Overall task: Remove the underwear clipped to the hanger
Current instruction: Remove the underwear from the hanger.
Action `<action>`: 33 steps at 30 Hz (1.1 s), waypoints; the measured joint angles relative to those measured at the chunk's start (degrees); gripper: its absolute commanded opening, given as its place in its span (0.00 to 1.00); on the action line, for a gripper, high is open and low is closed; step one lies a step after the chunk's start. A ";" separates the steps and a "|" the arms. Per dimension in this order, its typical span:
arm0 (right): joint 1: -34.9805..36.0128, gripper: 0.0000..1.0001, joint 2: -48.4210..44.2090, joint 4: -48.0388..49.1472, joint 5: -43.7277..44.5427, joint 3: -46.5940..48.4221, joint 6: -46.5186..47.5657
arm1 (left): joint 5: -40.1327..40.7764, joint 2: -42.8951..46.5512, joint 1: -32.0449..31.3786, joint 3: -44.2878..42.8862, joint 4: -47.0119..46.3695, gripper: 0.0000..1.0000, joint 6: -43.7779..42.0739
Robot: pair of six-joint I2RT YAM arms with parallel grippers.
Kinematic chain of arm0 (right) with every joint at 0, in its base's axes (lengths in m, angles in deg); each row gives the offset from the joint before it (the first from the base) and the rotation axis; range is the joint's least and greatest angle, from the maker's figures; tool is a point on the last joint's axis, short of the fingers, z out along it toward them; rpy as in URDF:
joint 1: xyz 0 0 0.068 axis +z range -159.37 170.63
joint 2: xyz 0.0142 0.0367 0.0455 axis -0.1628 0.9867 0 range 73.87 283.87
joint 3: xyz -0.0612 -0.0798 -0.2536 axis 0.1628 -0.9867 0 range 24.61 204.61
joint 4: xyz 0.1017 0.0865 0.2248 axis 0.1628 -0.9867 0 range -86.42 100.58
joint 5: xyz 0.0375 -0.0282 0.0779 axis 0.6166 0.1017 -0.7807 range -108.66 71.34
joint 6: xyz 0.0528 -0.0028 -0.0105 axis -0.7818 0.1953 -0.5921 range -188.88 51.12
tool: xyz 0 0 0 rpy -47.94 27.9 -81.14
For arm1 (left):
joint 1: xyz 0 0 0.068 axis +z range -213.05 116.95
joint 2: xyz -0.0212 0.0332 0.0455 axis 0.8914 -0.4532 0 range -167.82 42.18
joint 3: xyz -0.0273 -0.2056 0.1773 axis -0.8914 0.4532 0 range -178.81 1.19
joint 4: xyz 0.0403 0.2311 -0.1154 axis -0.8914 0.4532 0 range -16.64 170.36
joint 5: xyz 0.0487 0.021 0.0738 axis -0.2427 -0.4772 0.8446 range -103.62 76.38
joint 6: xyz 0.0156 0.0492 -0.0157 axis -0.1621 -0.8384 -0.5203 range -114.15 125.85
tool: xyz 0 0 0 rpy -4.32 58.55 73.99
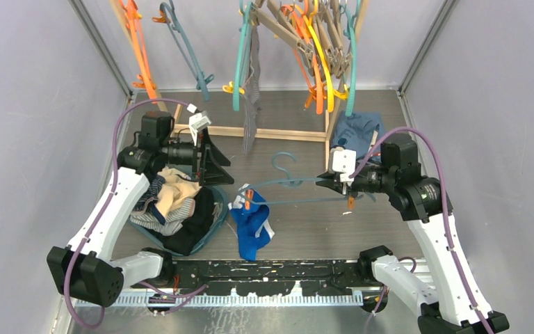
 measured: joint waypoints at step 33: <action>0.00 0.01 3.15 0.92 -13.40 5.60 8.41 | -11.93 -4.94 -1.97 11.87 -9.66 0.69 18.51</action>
